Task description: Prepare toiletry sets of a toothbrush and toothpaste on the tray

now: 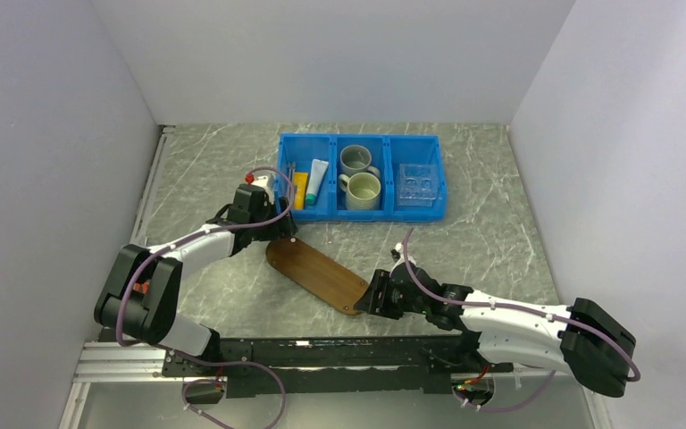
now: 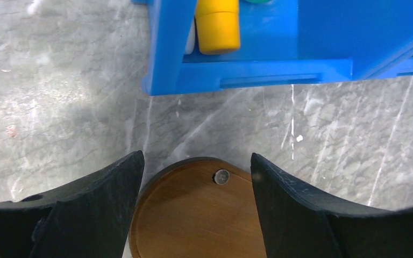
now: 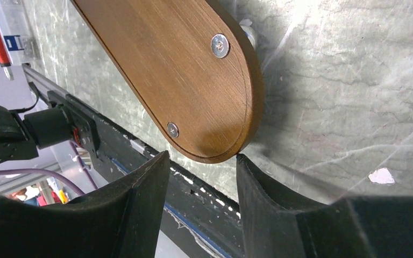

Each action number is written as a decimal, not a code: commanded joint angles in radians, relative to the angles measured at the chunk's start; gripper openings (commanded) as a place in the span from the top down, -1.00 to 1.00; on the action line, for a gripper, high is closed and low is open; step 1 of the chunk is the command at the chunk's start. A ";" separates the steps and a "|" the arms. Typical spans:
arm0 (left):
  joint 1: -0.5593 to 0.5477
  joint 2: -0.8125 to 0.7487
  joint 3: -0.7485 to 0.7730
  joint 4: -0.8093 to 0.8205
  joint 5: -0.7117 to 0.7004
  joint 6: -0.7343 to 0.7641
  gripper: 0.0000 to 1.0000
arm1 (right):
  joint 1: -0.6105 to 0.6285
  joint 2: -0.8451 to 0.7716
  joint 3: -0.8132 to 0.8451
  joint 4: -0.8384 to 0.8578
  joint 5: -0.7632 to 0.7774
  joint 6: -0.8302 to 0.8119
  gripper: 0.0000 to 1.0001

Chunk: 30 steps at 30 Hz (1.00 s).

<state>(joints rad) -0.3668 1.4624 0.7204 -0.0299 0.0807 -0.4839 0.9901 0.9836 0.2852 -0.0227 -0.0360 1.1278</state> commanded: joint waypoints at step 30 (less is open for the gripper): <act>0.008 -0.165 -0.198 0.061 0.170 -0.005 -0.49 | -0.006 -0.044 0.072 -0.061 0.185 0.075 -0.03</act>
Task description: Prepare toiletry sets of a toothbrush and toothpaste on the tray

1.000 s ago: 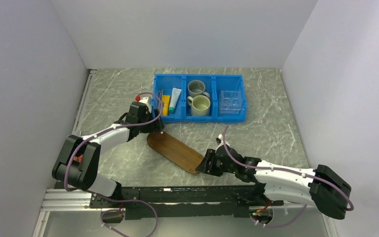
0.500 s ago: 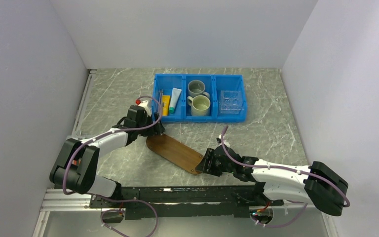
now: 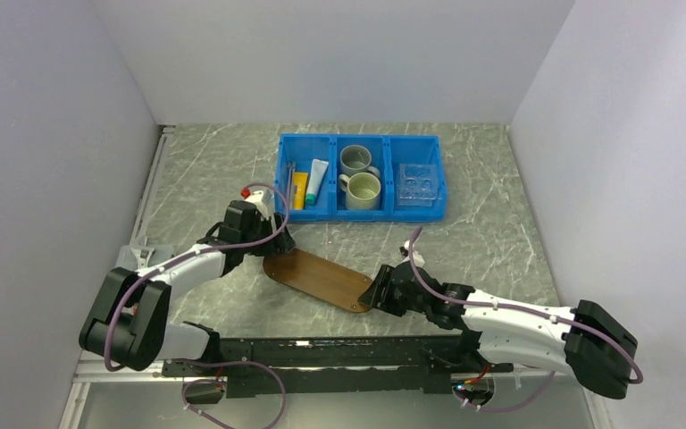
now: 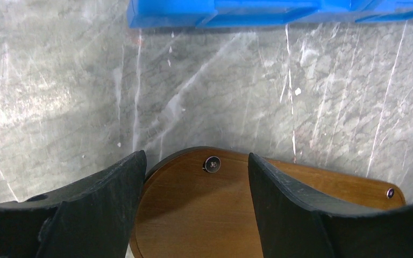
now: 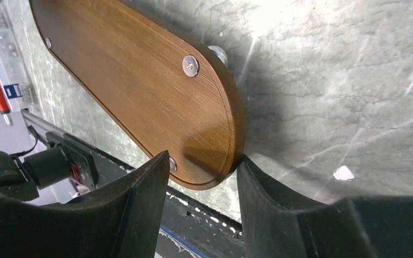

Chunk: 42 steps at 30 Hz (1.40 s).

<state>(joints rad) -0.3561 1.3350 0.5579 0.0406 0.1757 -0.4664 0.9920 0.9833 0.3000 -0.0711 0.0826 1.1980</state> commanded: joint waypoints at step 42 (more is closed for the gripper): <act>-0.139 -0.282 -0.114 -0.066 0.107 -0.101 -0.56 | -0.332 -0.195 0.054 -0.313 0.054 -0.244 -0.05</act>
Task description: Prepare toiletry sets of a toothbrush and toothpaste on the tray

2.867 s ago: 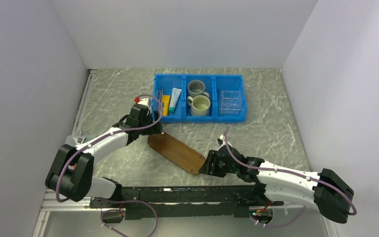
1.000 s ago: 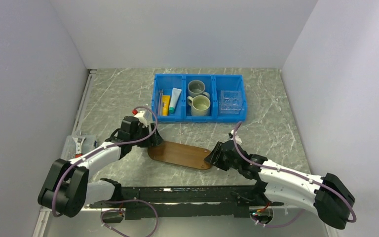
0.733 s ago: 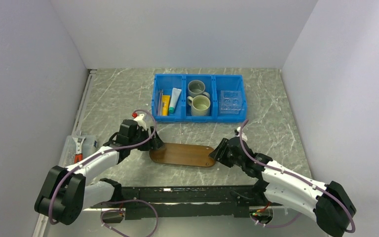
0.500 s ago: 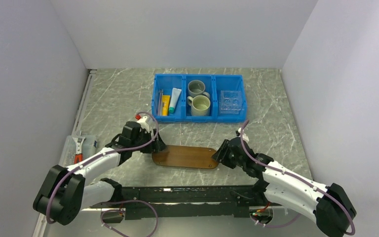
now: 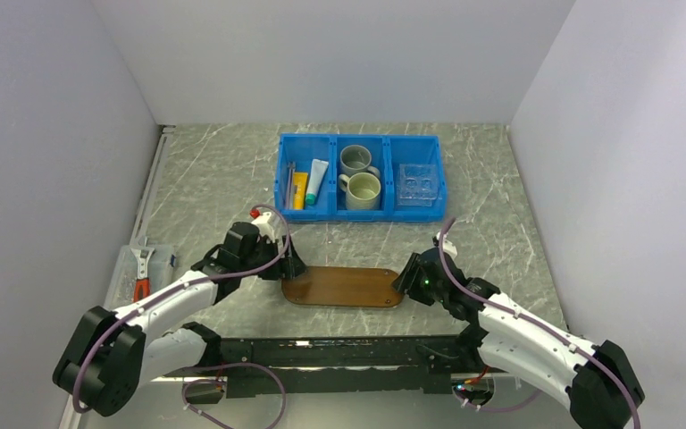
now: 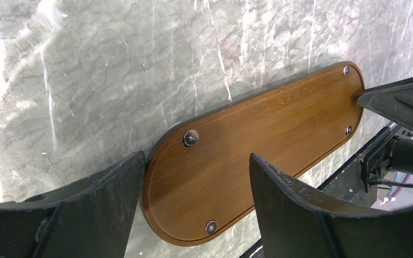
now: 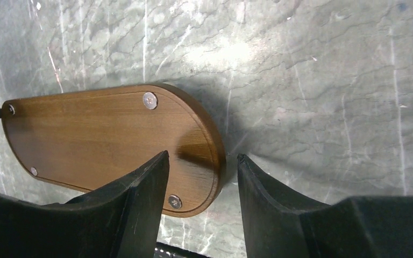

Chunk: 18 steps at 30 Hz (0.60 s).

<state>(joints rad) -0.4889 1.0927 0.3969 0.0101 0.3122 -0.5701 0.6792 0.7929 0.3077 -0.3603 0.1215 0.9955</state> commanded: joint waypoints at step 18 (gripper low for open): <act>-0.006 -0.086 0.102 -0.345 -0.057 0.025 -0.68 | -0.091 0.059 0.116 -0.013 -0.102 -0.204 -0.16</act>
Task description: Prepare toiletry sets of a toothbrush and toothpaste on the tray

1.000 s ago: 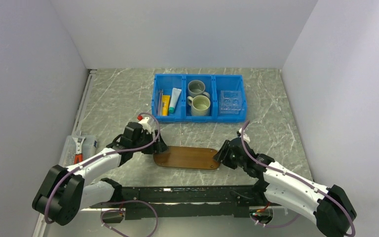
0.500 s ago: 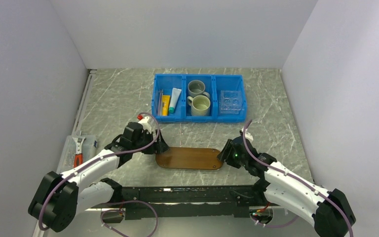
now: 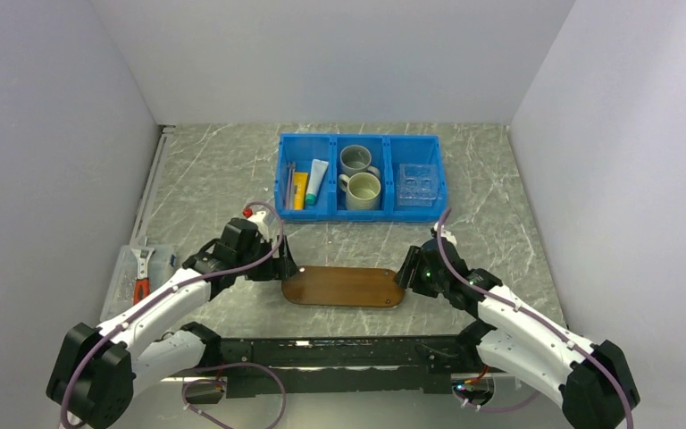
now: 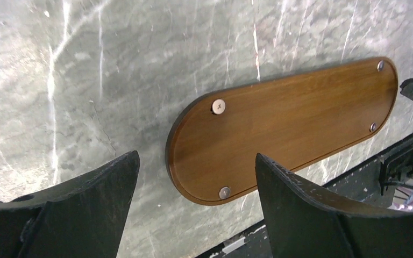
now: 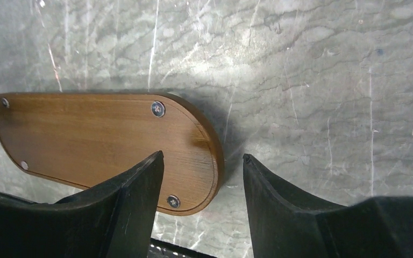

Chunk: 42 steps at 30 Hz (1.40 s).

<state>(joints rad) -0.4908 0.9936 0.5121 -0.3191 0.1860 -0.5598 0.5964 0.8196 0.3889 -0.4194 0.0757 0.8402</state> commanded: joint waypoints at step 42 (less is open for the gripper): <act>-0.006 0.178 0.043 0.124 0.194 0.029 -0.59 | -0.026 0.201 0.087 0.140 -0.099 -0.031 -0.13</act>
<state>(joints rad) -0.4927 1.1637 0.4923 -0.2459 0.3679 -0.5503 0.5747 1.0237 0.4316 -0.3134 -0.0334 0.8036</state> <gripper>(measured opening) 0.798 0.568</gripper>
